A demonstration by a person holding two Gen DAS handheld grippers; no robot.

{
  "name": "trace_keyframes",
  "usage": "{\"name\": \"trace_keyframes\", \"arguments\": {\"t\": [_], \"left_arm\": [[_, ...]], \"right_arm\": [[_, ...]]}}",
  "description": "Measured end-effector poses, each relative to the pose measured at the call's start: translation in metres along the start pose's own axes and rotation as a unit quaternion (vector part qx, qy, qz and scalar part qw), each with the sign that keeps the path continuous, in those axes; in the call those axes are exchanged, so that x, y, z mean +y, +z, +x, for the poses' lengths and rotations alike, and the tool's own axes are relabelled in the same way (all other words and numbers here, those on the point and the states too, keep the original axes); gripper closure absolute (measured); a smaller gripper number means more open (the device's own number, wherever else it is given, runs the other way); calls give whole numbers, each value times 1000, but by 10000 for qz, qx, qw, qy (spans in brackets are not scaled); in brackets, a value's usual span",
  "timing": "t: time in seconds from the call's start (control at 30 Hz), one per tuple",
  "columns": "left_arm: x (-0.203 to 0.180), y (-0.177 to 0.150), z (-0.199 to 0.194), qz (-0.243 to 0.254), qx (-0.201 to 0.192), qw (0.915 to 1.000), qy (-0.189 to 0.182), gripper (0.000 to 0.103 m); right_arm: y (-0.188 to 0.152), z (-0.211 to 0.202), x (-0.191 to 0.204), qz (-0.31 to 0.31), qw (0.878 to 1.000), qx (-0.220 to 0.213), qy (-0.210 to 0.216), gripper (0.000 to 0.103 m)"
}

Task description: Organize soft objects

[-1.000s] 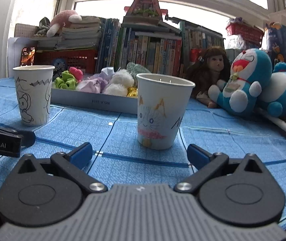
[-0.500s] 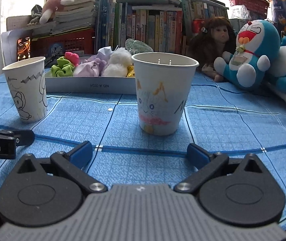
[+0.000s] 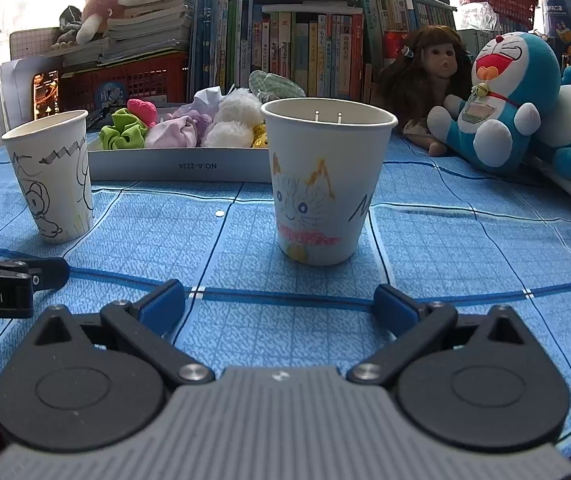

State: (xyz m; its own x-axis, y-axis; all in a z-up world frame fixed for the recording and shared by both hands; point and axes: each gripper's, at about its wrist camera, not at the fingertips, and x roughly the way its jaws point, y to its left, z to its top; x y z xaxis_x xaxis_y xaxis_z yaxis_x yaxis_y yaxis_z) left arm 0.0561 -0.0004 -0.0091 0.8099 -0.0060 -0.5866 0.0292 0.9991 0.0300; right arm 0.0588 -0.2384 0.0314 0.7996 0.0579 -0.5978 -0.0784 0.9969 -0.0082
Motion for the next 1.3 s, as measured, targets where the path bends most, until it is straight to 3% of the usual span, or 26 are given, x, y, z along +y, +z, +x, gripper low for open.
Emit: {"name": "trace_keyframes", "arguments": {"t": [1.3], "left_arm": [[1, -1, -2, -24, -19, 10000, 54, 0]], "right_arm": [[0, 0, 0, 1, 10000, 4, 1, 0]]}}
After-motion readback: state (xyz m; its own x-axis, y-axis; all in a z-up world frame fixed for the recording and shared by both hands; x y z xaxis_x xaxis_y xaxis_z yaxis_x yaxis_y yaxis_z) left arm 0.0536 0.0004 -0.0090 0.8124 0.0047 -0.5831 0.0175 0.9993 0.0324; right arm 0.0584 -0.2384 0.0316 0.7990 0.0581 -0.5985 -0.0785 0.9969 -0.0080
